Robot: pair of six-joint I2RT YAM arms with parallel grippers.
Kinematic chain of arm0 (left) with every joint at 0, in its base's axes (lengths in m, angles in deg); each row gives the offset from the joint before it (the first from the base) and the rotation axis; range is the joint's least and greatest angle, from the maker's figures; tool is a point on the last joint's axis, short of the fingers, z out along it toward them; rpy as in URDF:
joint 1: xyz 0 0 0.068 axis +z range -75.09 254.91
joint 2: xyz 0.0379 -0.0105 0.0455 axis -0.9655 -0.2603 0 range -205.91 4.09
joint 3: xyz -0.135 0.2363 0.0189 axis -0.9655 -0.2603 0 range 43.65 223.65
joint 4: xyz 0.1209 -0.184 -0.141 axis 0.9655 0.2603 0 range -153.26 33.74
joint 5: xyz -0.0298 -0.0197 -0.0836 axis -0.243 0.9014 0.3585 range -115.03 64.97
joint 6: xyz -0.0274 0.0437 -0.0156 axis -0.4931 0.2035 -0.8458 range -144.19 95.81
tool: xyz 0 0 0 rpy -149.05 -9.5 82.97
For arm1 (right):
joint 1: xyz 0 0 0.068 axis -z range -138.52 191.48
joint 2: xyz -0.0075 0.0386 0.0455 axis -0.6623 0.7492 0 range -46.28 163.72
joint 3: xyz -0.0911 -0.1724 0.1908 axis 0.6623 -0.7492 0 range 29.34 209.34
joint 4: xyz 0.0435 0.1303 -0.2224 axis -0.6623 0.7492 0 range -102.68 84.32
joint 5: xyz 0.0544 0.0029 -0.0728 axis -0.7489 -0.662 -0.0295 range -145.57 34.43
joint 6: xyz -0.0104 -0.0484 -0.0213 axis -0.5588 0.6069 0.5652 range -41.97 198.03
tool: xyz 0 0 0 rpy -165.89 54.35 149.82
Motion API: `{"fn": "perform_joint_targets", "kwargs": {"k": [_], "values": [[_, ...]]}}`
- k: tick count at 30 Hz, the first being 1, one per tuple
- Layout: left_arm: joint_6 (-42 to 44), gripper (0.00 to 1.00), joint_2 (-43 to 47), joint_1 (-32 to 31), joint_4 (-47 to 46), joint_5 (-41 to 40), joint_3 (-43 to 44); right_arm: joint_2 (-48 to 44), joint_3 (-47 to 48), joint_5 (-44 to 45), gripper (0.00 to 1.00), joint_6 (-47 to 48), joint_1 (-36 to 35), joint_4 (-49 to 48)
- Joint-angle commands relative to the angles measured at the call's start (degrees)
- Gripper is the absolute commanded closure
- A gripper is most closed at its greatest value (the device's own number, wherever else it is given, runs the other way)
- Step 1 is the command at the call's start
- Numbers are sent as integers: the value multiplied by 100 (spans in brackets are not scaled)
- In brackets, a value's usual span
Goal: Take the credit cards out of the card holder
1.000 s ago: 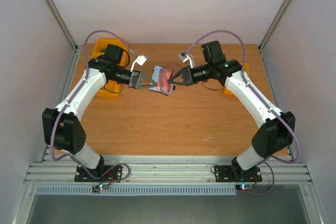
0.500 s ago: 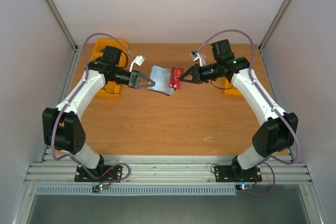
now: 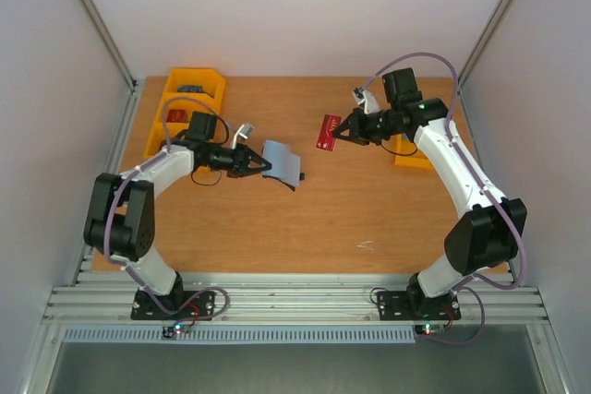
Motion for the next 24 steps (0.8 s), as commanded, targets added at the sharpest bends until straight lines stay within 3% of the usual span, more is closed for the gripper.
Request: {"fn": "perform_joint_targets", "kwargs": {"k": [1, 3, 4, 5, 7, 9, 16, 21, 24], "values": [[-1255, 100, -595, -27, -1606, -70, -561, -97, 261, 43, 99, -186, 9, 77], [-1167, 99, -839, -25, -1477, -340, -582, -115, 292, 6, 99, -217, 7, 64], [-1019, 94, -951, -22, -1210, -584, -511, -133, 302, 7, 99, -235, 1, 55], [-755, 83, -1050, -22, -892, -847, -405, -145, 311, 14, 99, -252, 5, 51], [-161, 46, -1209, -22, -25, -1533, -95, -179, 347, 1, 99, -262, 0, 79], [331, 25, -1245, -11, 620, -1917, 275, -190, 416, -6, 99, -258, 0, 144], [1609, 6, -383, 11, 2131, -2121, 1560, -322, 699, 162, 99, -593, 1, 229], [2929, 1, 222, -133, 3537, -2219, 3012, -456, 571, -91, 99, -1821, 0, -430], [3755, 1, 419, -616, 4291, -3167, 4125, -674, 263, -155, 99, -2848, -8, -1312]]}}
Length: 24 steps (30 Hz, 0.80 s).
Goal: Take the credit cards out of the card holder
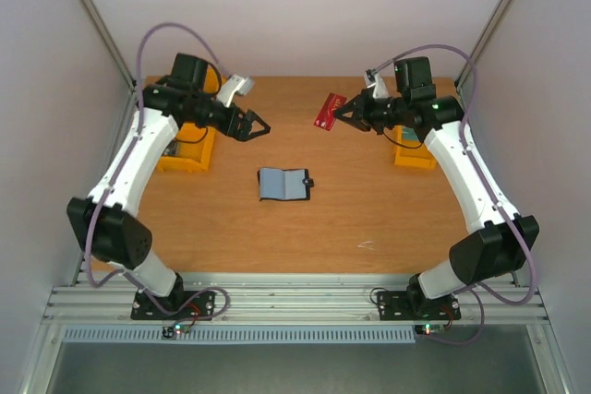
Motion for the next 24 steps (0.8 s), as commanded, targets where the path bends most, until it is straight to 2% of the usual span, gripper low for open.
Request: {"fn": "perform_joint_targets", "kwargs": {"k": [1, 4, 7, 9, 11, 13, 15, 17, 21, 22, 24], "values": [[1670, 1, 428, -686, 1473, -1208, 1398, -444, -381, -188, 99, -1867, -10, -1473], [2530, 1, 742, -1280, 1693, -1996, 1953, -588, -682, -179, 99, -2951, -65, -2423], [4172, 1, 1325, -2069, 1373, -3091, 1734, -676, -625, 39, 99, -3539, -314, -2758], [5343, 1, 1802, -2575, 617, -4045, 1113, -709, -529, 118, 99, -3813, -490, -2854], [6885, 1, 2270, -2839, -549, -4570, 182, -740, -437, 191, 99, -3957, -665, -2889], [7915, 1, 2673, -2934, -1972, -4663, -628, -724, -316, 176, 99, -4024, -862, -2898], [8529, 2, 2863, -3004, -3064, -4629, -1056, -680, -204, 103, 99, -4071, -1049, -2895], [8727, 5, 2841, -3077, -3639, -4707, -1049, -674, -137, 115, 99, -4072, -1222, -2877], [8742, 11, 2739, -3093, -3756, -4875, -976, -628, 74, 164, 99, -3910, -1582, -2749], [8751, 16, 2737, -3094, -3727, -4886, -979, -629, 91, 173, 99, -3911, -1648, -2764], [8563, 32, 2725, -3093, -3436, -4900, -876, -638, 91, 151, 99, -3937, -1718, -2833]]}}
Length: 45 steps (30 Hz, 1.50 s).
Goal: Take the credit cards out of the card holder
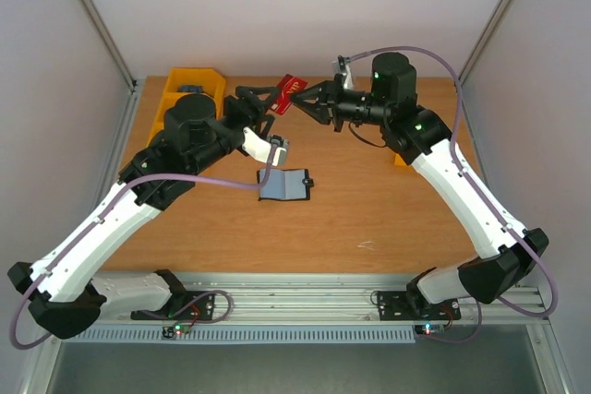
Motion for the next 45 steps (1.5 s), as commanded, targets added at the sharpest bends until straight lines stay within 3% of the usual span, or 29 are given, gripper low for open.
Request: {"fn": "perform_joint_targets", "kwargs": {"k": [1, 6, 9, 12, 13, 16, 18, 19, 25, 30, 34, 39, 45], "values": [[205, 39, 54, -30, -404, -233, 176, -59, 214, -11, 99, -79, -186, -147], [195, 67, 220, -33, -304, -67, -21, -57, 181, 16, 99, -54, -263, -190], [160, 94, 247, -30, -298, -11, -59, 20, 179, 0, 99, -83, -307, -299], [146, 100, 266, -33, -377, -59, -140, 37, 198, 37, 98, 40, -322, -241], [88, 100, 257, -29, -357, -115, -140, 38, 234, 103, 89, 171, -317, -102], [-248, 100, 163, -29, -24, -418, -23, 135, 639, 226, 50, 744, -278, 621], [-564, 100, 38, -22, 235, -744, 86, 253, 911, 223, 5, 1167, -232, 1070], [-723, 100, -31, 10, 347, -871, 149, 309, 1014, 209, 2, 1366, -170, 1254], [-1777, 100, -496, 661, 933, -1027, 391, 366, 981, 259, 2, 2486, 861, 2115], [-2416, 100, -878, 1656, 1358, -676, 472, 523, 1039, 1191, 2, 3852, 1667, 2819], [-2945, 100, -1255, 2268, 1686, -484, 618, 969, 974, 1472, 2, 4627, 1987, 2454], [-4045, 100, -1812, 3020, 2345, -454, 1158, 1562, 992, 1679, 1, 4859, 2171, 1992], [-4125, 100, -2119, 3618, 2454, -509, 1142, 2254, 1155, 1815, 2, 5053, 2384, 1558]]}}
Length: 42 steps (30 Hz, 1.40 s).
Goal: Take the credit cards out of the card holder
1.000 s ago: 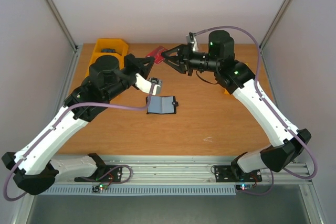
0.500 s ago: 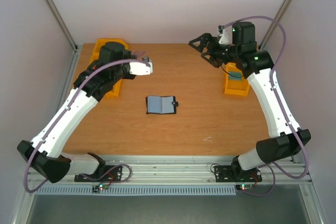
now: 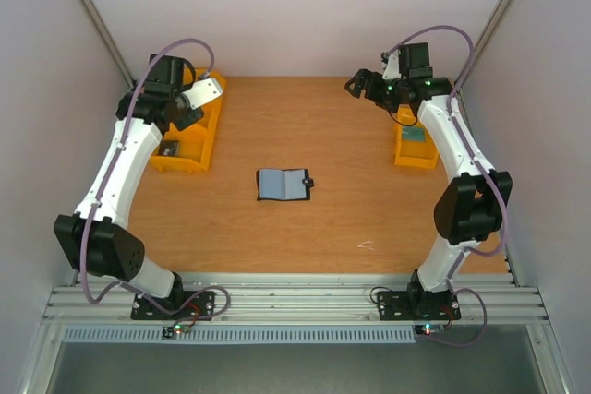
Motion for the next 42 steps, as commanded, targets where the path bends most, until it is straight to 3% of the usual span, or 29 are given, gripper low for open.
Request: {"fn": "perform_joint_targets", "kwargs": {"k": [1, 7, 11, 18, 24, 42], "values": [[-263, 100, -167, 402, 116, 91, 62, 454, 322, 257, 2, 260, 237, -418], [839, 100, -544, 1162, -568, 756, -178, 1068, 1026, 501, 1, -37, 325, -59], [1391, 100, -1416, 1685, -562, 1412, 496, 1380, 1408, 718, 2, -188, 328, 34], [2151, 100, -2664, 2212, -598, 2052, 1524, 2363, 2876, 910, 2, -293, 329, 903], [2550, 100, -3241, 2250, -815, 2277, 2039, 2871, 3723, 909, 2, -243, 329, 1347], [3350, 100, -3661, 2180, -1291, 1937, 1626, 2997, 3974, 861, 2, -226, 329, 1455]]}}
